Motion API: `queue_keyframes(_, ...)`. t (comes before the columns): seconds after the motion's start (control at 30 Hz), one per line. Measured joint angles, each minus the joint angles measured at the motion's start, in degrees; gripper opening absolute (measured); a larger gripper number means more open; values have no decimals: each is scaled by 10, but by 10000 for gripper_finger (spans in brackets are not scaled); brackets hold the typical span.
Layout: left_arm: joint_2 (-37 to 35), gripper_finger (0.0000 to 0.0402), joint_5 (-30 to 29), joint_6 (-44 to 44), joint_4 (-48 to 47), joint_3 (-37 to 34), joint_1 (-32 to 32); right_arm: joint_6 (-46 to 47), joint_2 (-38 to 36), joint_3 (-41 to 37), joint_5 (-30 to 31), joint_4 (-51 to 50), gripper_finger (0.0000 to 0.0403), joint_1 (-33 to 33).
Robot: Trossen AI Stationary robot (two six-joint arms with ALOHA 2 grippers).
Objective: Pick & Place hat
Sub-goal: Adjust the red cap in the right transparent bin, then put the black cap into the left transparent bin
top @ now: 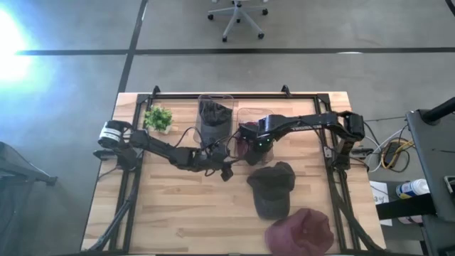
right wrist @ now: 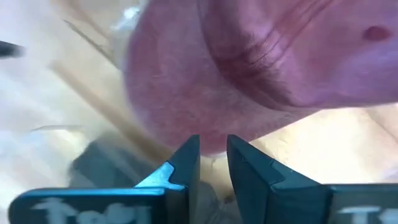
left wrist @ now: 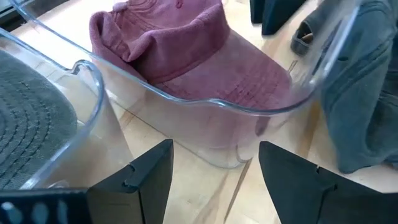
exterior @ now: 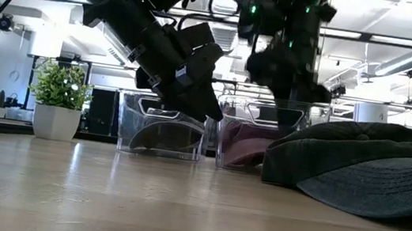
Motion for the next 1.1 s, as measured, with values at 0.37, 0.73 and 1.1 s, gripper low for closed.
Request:
queue_keyframes(0.37,-63,231,-7,3,-28,1,-32,57,-135,26,38,-89,102,38)
queue_keyframes(0.73,-154,231,0,35,-103,-1,-99,167,-188,2,36,-174,139,182)
queue_keyframes(1.1,-200,231,0,27,-211,-13,-190,140,-147,-18,35,-109,159,346)
